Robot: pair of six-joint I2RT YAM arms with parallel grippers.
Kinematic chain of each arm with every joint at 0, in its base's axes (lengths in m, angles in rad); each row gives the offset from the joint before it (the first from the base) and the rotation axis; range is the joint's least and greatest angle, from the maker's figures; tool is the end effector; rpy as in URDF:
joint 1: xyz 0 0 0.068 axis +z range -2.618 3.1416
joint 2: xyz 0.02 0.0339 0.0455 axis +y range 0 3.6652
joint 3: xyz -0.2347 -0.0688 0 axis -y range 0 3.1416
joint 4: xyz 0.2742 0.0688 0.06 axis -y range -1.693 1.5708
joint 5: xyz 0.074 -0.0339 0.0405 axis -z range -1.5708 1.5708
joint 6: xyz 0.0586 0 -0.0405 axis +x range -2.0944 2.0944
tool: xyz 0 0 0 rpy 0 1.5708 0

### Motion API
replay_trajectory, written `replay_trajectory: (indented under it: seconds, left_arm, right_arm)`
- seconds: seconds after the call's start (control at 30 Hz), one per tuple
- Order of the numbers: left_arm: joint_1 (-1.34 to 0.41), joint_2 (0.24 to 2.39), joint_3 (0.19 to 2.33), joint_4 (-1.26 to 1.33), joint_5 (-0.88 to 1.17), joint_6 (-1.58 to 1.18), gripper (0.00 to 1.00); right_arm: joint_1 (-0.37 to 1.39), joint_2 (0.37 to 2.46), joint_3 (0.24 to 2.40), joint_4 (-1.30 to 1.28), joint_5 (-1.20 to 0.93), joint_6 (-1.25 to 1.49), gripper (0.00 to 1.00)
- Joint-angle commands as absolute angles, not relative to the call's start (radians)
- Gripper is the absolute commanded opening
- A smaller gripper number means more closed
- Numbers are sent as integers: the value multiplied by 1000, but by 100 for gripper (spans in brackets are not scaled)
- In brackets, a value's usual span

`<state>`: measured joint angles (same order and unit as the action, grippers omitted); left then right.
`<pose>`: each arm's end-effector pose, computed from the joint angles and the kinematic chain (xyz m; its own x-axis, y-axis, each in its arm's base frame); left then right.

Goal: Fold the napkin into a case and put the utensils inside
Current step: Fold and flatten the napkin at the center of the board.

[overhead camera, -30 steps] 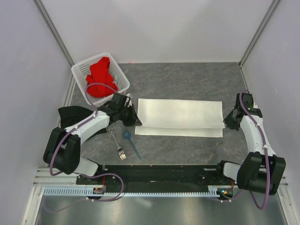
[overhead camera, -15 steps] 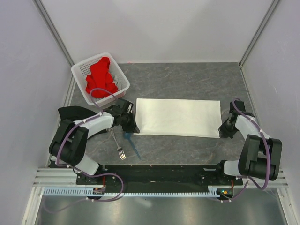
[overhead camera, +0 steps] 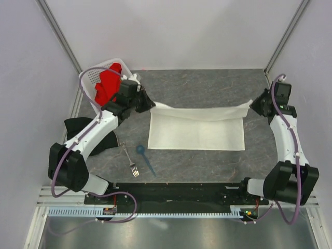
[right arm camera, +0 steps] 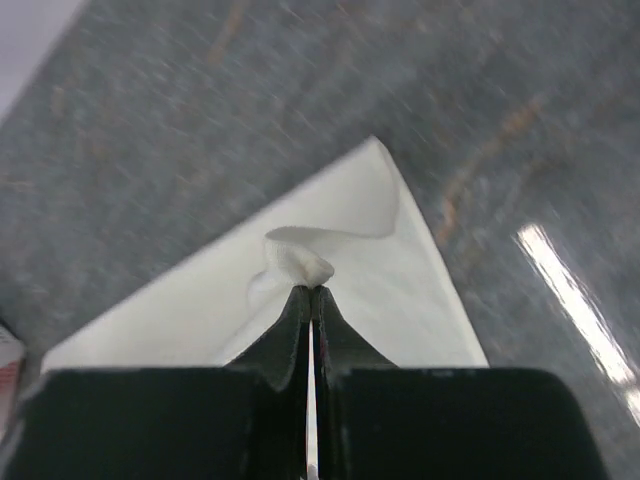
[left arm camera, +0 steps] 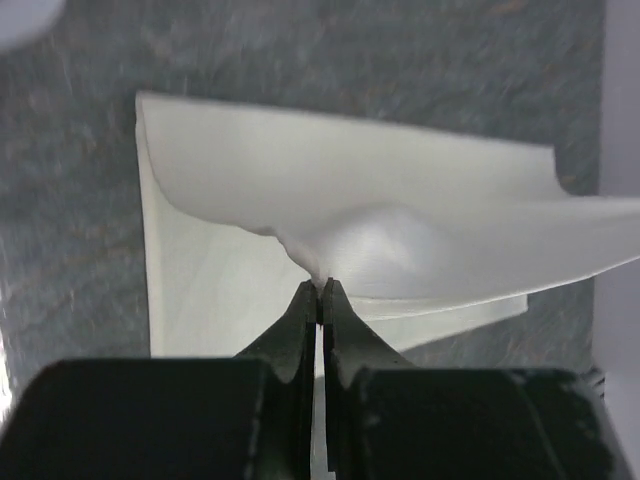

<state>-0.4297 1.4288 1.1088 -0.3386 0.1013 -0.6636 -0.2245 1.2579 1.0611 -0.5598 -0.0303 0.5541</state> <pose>0.3344 -0.1598 0.2356 -0.7384 -0.3357 -0.5849 0.0411 0.8433 -0.5359 0.3170 -0.0706 0.2510 -0.4633 0.6453 -0.6074 0.5231 0.7524 0.4003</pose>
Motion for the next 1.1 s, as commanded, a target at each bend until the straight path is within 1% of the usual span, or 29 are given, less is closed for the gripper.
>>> replay_trajectory:
  seconds: [0.0, 0.07, 0.1, 0.23, 0.33, 0.43, 0.57, 0.6, 0.67, 0.7, 0.77, 0.8, 0.9, 1.07]
  left_arm:
    - [-381, 1552, 1287, -218, 14, -568, 2]
    - [-364, 1635, 1370, -196, 12, -548, 2]
    - [-347, 1658, 1393, -161, 15, -542, 2]
    - [-311, 1776, 1500, -100, 69, -525, 2]
    - [-298, 1836, 1552, -113, 113, -517, 2]
    - [-296, 1819, 1534, -138, 158, -535, 2]
    - [-295, 1761, 1479, -233, 169, -558, 2]
    - [-295, 1743, 1433, -242, 184, -563, 2]
    - [-295, 1675, 1378, -291, 205, -584, 2]
    - [-295, 1649, 1311, -308, 206, -594, 2]
    - [-295, 1570, 1235, -340, 207, -624, 2]
    - [-296, 1546, 1160, -347, 215, -633, 2]
    - [-299, 1476, 1024, -357, 238, -653, 2]
    - [-322, 1419, 882, -357, 229, -666, 2]
  right_arm:
    - [-227, 1441, 1282, -402, -139, 546, 0]
    - [-226, 1501, 1339, -335, -146, 543, 0]
    - [-227, 1566, 1403, -319, -156, 537, 0]
    - [-226, 1741, 1568, -330, -251, 549, 0]
    - [-212, 1795, 1620, -344, -268, 552, 0]
    - [-209, 1776, 1608, -412, -224, 538, 0]
    - [-210, 1671, 1484, -480, -201, 522, 0]
    - [-210, 1617, 1412, -486, -196, 519, 0]
    - [-210, 1541, 1346, -526, -158, 517, 0]
    - [-210, 1513, 1272, -531, -156, 514, 0]
    - [-212, 1442, 1192, -541, -143, 514, 0]
    - [-212, 1424, 1116, -545, -141, 514, 0]
    - [-212, 1365, 987, -540, -163, 505, 0]
    - [-210, 1304, 852, -508, -132, 492, 0]
